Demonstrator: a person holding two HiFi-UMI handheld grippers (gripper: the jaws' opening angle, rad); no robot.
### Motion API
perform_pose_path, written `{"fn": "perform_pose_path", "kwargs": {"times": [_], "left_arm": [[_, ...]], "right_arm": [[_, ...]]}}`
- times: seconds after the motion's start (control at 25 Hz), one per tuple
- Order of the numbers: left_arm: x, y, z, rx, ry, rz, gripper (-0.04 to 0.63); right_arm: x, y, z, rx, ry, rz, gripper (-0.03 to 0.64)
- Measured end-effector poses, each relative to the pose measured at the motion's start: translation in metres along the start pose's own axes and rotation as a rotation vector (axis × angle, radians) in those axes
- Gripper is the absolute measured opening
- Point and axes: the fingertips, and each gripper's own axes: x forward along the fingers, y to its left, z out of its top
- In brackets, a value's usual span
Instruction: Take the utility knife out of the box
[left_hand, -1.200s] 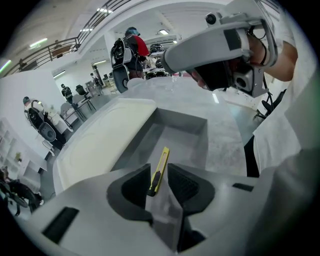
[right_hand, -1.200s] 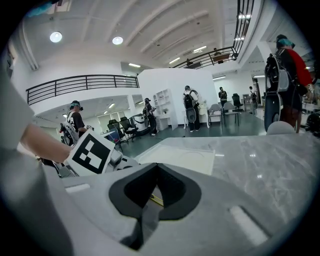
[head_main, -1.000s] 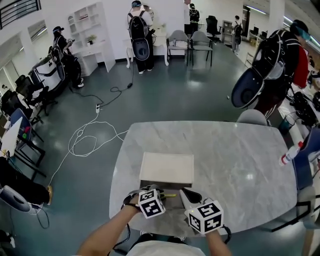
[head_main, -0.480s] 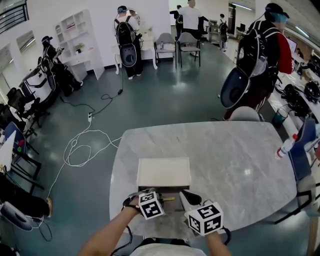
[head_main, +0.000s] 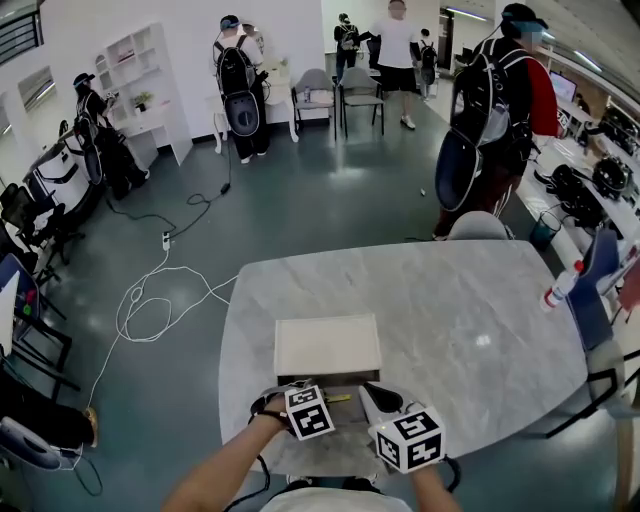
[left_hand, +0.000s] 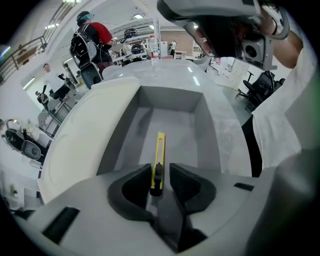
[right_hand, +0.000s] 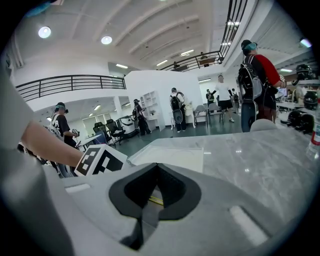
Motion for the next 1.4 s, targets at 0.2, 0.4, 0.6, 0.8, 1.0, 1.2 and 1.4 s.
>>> {"fn": "perform_pose_path", "kwargs": {"times": [0.2, 0.4, 0.6, 0.8, 1.0, 1.2, 1.4], "left_arm": [[-0.001, 0.0, 0.003, 0.014, -0.005, -0.022, 0.107], [0.0, 0.0, 0.009, 0.002, 0.008, -0.048, 0.091], [0.0, -0.004, 0.006, 0.005, 0.004, -0.053, 0.067], [-0.001, -0.005, 0.007, 0.022, -0.01, -0.033, 0.061], [-0.005, -0.004, 0.01, 0.008, -0.028, -0.016, 0.061], [-0.015, -0.004, 0.012, -0.022, -0.059, 0.003, 0.061], [-0.025, -0.005, 0.013, -0.053, -0.096, 0.027, 0.061]], "right_arm": [[-0.006, 0.0, 0.0, 0.009, -0.004, -0.031, 0.005], [-0.014, -0.006, -0.002, 0.021, -0.011, -0.065, 0.005], [-0.015, 0.0, -0.004, 0.031, -0.014, -0.082, 0.005], [-0.013, 0.005, -0.003, 0.026, -0.015, -0.079, 0.005], [-0.015, 0.003, -0.004, 0.025, -0.017, -0.077, 0.005], [-0.014, 0.004, -0.001, 0.024, -0.018, -0.069, 0.005], [-0.01, 0.008, 0.001, 0.015, -0.018, -0.053, 0.005]]}}
